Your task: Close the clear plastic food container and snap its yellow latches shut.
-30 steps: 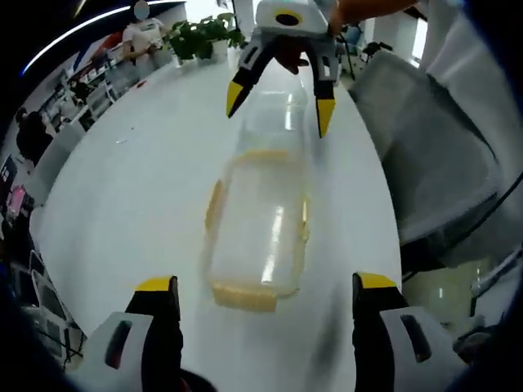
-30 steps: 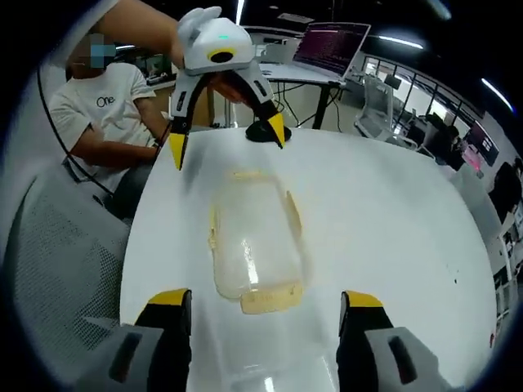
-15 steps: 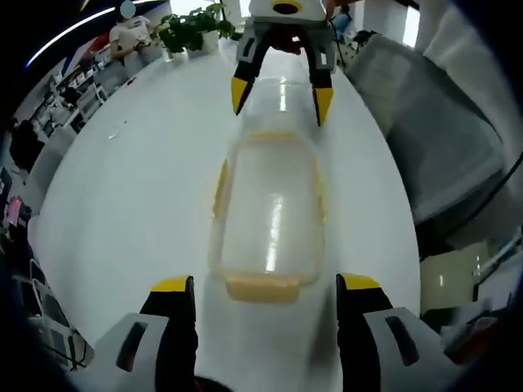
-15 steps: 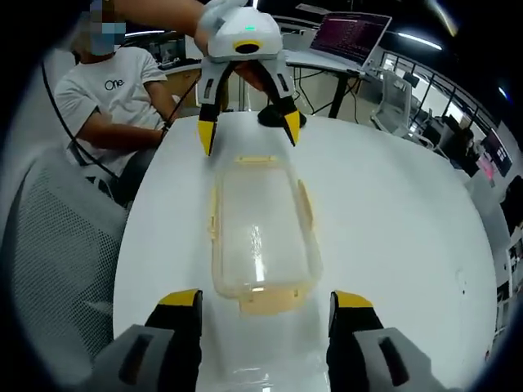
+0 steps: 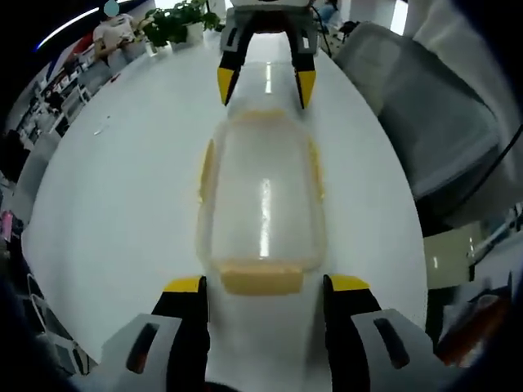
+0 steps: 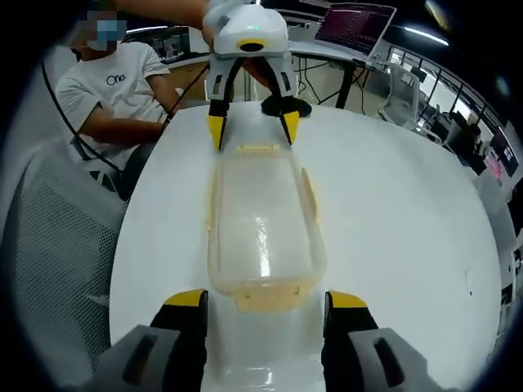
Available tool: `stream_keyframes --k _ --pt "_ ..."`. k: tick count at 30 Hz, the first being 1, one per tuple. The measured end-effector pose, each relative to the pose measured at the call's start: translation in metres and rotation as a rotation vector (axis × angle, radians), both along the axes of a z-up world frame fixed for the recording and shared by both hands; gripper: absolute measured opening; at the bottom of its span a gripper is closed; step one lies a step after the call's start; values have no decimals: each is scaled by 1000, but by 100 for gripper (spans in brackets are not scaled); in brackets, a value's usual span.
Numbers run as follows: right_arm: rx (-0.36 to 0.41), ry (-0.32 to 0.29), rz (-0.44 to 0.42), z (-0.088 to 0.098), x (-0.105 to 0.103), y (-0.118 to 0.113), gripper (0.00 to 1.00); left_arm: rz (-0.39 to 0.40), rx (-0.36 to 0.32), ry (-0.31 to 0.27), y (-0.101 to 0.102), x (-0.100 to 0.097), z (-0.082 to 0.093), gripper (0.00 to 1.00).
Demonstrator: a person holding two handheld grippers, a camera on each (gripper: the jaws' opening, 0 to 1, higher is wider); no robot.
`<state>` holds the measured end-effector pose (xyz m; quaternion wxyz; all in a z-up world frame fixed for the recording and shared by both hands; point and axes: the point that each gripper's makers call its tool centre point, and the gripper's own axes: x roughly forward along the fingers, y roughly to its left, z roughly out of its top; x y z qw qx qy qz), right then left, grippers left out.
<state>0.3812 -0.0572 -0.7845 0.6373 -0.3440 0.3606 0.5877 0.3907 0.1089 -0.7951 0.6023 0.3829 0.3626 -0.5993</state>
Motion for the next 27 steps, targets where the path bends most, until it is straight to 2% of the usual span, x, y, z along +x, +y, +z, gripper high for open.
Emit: stream_keyframes --k 2,15,20,21,25,27 --pt "-2 18 -3 -2 -1 1 56 -2 1 11 -1 -2 -2 53" --pt "-39 -7 27 -13 5 -1 52 -6 1 14 0 1 -7 50" --pt "-103 -43 116 -22 4 -5 47 -18 0 19 0 -1 -7 47" --pt "-69 -35 115 -20 3 0 46 -17 -1 20 -1 -1 -6 46" --pt "-76 -33 91 -19 7 -2 48 -35 -2 20 -4 -2 -6 44" --pt "-72 -24 94 -19 6 -1 44 -33 -4 20 -6 -2 -6 43"
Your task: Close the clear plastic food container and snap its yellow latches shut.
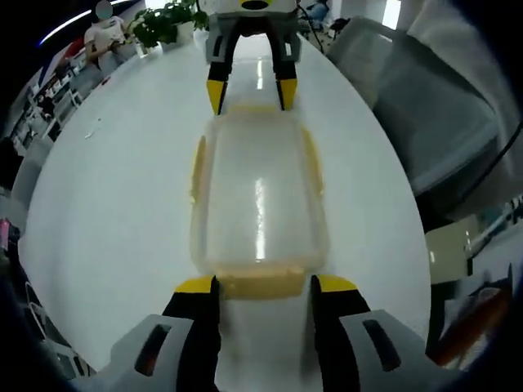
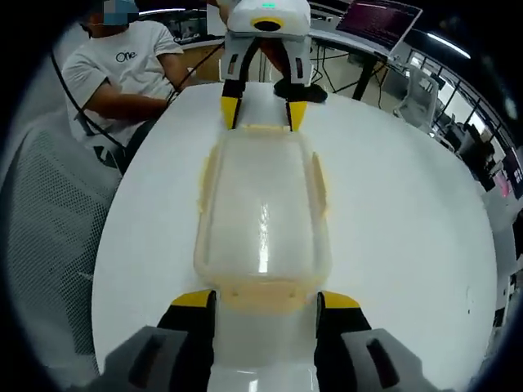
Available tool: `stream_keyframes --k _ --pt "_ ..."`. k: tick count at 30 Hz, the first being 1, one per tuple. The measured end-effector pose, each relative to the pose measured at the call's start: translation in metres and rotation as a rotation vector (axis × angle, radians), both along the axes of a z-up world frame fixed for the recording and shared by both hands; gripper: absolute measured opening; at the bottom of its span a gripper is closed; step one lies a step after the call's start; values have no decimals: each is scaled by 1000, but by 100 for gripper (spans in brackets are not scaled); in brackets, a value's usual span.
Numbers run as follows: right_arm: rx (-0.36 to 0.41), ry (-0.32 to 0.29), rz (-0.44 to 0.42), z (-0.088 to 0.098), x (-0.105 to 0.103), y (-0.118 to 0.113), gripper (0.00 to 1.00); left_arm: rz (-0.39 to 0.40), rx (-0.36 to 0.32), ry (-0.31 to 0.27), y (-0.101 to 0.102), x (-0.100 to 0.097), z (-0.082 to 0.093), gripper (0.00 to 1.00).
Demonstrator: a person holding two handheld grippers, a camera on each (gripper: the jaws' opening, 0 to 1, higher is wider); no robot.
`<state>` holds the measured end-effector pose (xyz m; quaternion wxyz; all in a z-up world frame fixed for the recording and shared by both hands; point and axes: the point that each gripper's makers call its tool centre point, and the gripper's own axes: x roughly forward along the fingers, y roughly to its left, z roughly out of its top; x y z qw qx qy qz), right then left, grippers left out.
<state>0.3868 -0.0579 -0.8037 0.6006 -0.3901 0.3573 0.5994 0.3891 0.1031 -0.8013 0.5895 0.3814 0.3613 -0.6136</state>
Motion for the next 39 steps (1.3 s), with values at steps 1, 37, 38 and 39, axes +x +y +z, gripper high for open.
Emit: stream_keyframes --k 1,37,38,39 --pt "6 12 12 0 -3 1 41 2 -3 0 -1 0 0 41" --pt "-43 16 24 7 -12 -2 37 60 48 -3 -1 -11 8 37" --pt "-38 11 26 11 -11 -2 37 65 42 -10 -1 -11 11 37" --pt "-35 14 21 14 -12 -2 37 70 39 -13 -1 -10 13 37"
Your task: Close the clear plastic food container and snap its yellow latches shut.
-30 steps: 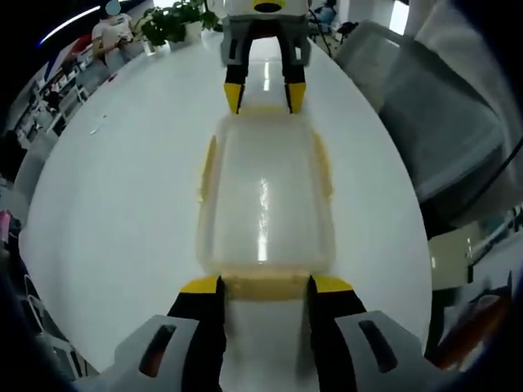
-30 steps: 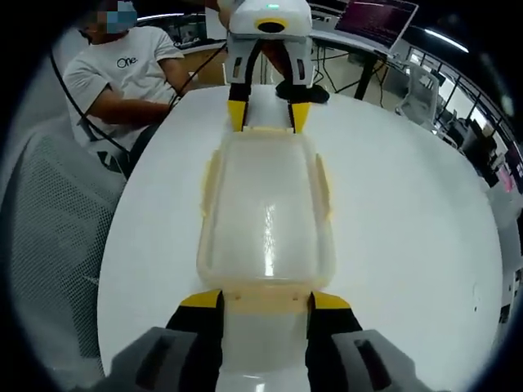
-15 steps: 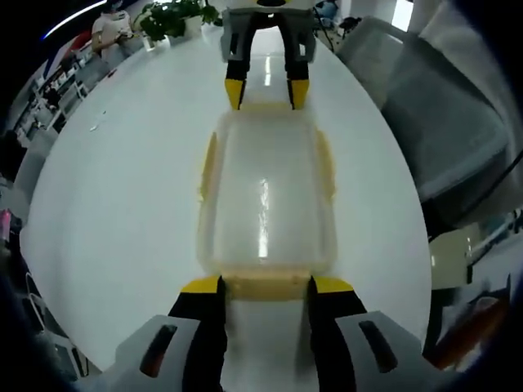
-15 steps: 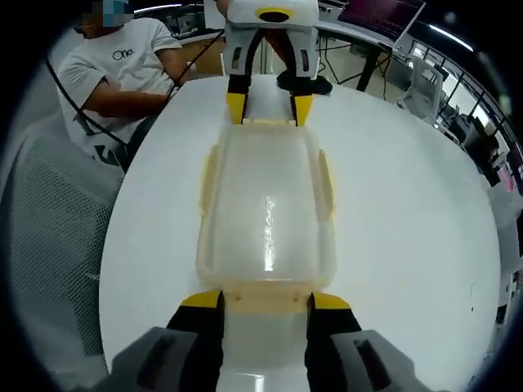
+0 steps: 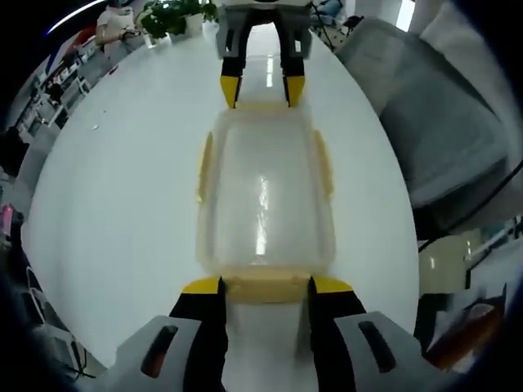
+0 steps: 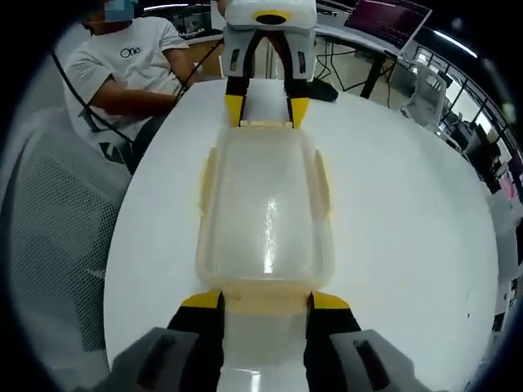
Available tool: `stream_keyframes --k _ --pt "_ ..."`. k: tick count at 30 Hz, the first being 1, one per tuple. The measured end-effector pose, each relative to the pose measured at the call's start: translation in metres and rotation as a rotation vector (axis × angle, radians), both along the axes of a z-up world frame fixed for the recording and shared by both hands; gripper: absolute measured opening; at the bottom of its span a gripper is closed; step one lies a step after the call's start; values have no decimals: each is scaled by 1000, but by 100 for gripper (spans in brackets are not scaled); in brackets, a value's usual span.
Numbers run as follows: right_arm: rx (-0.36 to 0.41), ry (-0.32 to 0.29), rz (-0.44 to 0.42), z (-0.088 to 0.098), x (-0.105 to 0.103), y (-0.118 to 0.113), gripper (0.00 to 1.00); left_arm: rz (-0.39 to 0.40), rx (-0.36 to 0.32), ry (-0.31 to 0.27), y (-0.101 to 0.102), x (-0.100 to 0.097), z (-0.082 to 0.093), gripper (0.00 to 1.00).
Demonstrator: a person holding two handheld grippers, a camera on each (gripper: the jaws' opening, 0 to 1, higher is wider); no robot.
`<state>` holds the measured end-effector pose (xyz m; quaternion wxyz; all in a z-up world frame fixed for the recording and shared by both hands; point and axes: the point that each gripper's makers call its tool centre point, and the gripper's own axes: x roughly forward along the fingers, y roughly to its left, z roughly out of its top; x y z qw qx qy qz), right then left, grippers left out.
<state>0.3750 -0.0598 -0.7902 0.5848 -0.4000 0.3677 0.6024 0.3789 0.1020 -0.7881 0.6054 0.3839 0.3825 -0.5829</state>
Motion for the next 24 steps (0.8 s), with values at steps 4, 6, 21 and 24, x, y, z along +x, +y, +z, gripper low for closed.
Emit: stream_keyframes --k 4,6,21,24 --pt "5 1 2 9 -6 -1 37 4 5 -4 -2 -5 6 37" --pt "13 -25 15 14 -4 -1 37 5 11 -13 -3 -6 9 37" --pt "62 -38 34 52 -6 -7 37 24 7 -28 -8 -10 49 37" --pt "71 -35 38 60 -6 -11 37 32 5 -26 -12 -11 57 37"
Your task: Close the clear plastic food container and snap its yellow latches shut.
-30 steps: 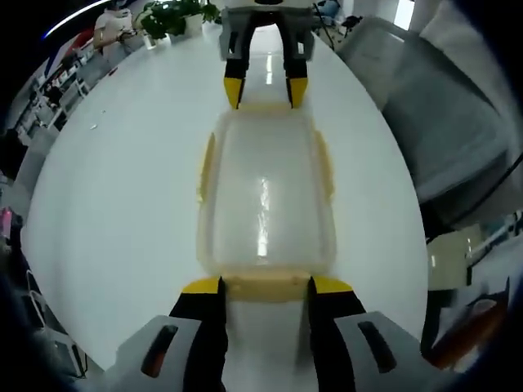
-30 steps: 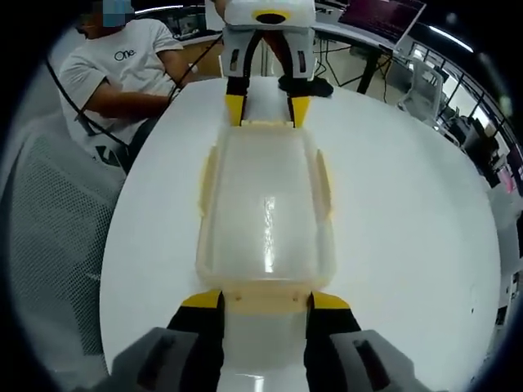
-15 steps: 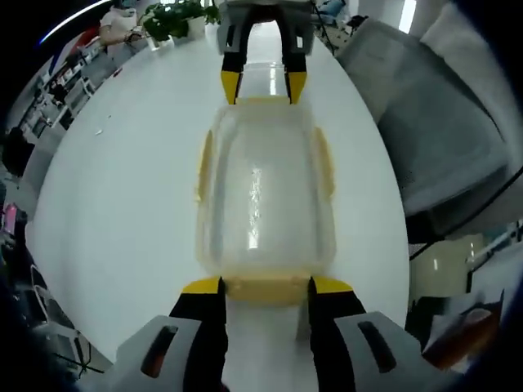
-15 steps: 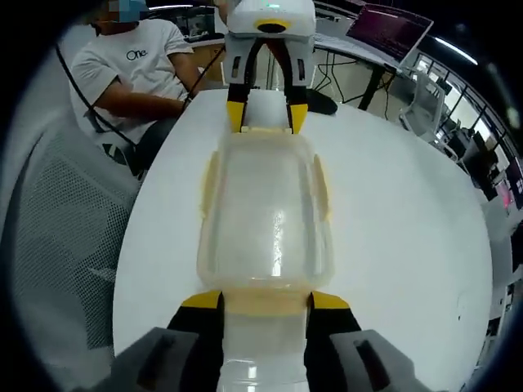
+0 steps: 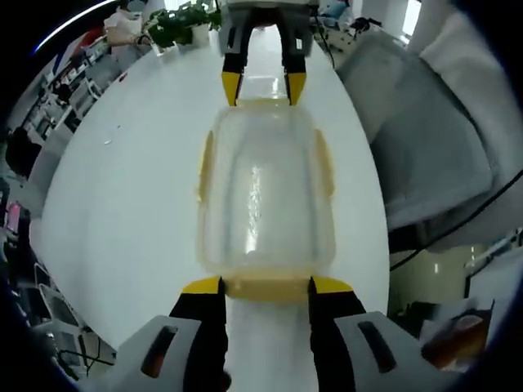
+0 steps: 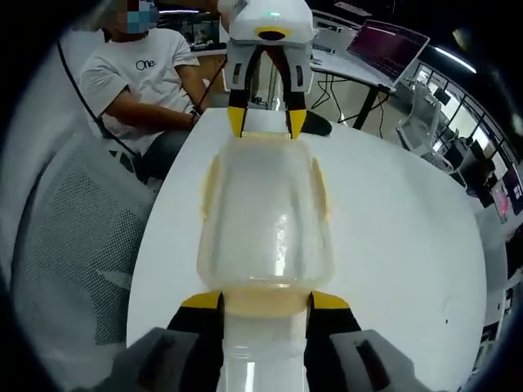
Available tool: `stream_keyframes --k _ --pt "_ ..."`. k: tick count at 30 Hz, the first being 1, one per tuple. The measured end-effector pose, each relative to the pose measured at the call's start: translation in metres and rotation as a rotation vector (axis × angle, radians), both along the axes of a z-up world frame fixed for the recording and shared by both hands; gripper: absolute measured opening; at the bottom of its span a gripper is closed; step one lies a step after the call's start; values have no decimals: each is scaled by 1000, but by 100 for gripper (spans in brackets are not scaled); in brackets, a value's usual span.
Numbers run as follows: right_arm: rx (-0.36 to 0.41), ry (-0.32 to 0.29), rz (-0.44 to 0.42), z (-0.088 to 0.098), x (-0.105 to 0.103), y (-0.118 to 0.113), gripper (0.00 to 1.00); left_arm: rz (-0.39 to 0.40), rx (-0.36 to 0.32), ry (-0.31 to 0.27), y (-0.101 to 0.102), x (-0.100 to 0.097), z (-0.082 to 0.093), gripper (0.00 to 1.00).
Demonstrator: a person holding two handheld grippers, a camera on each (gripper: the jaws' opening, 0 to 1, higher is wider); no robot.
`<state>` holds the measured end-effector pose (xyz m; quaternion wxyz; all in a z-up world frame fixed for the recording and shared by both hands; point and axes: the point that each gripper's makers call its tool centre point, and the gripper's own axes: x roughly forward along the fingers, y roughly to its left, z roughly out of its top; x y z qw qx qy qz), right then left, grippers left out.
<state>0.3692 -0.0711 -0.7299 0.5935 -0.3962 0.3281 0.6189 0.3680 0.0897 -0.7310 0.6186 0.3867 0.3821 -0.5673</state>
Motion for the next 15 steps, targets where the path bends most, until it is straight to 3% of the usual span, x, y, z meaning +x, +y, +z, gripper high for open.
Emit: stream_keyframes --k 15 --pt "7 -16 18 26 0 -31 37 15 8 -20 -31 -2 30 37"
